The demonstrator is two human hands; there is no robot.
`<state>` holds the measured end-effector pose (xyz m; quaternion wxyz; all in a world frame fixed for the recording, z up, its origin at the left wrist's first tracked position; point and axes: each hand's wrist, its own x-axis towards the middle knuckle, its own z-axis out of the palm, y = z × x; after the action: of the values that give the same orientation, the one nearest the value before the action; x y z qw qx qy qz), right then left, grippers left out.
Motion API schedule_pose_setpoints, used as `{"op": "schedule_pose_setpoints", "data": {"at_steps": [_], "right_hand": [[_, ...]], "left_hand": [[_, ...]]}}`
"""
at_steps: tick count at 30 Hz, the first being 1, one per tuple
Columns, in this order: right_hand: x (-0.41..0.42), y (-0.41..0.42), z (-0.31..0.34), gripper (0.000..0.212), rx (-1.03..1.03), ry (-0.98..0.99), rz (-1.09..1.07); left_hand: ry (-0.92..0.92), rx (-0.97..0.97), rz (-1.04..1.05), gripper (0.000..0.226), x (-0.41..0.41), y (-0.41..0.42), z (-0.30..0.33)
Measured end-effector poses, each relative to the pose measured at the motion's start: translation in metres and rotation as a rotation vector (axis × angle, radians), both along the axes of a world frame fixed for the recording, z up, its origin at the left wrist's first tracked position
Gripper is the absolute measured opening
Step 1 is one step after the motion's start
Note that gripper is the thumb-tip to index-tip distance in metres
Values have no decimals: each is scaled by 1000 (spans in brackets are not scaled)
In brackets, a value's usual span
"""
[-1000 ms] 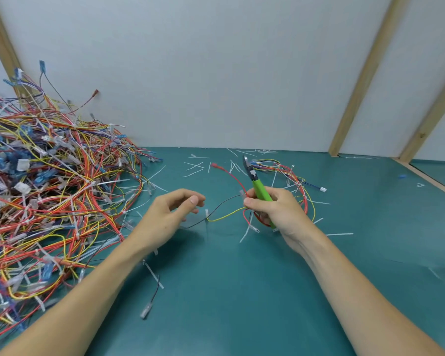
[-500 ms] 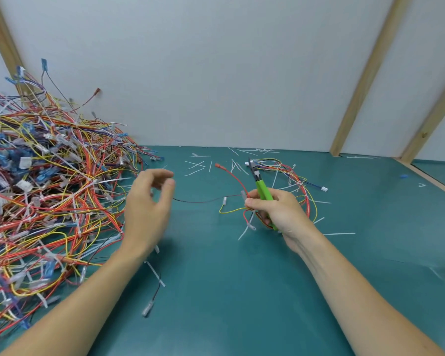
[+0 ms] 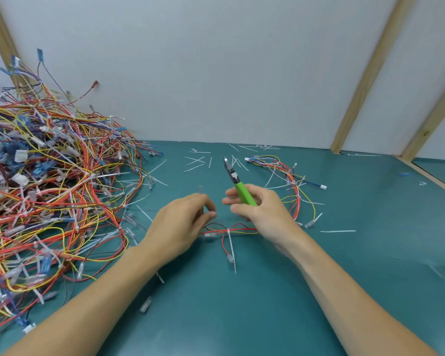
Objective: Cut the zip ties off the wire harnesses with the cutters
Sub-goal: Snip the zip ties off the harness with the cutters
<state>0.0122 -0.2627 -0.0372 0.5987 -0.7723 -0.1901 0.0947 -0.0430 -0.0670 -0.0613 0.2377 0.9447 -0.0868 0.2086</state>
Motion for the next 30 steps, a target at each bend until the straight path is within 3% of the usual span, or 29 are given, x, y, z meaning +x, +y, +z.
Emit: {"op": "schedule_pose_setpoints", "data": {"at_steps": [5, 8, 13, 18, 22, 25, 30], "right_hand": [[9, -25, 13, 34, -316, -241, 64], [8, -25, 10, 30, -414, -258, 97], [3, -18, 5, 27, -451, -249, 150], [0, -8, -5, 28, -387, -313, 102], [-3, -2, -10, 23, -269, -355, 34], [-4, 0, -14, 15, -211, -357, 33], [-4, 3, -17, 13, -99, -259, 45]], "left_hand": [[38, -38, 5, 23, -3, 2, -1], [141, 108, -43, 46, -4, -12, -4], [143, 121, -113, 15, -2, -12, -4], [280, -355, -137, 9, -1, -5, -2], [339, -409, -161, 14, -1, -5, -2], [193, -204, -123, 5, -2, -4, -5], [-166, 165, -89, 19, 2, -2, 0]]}}
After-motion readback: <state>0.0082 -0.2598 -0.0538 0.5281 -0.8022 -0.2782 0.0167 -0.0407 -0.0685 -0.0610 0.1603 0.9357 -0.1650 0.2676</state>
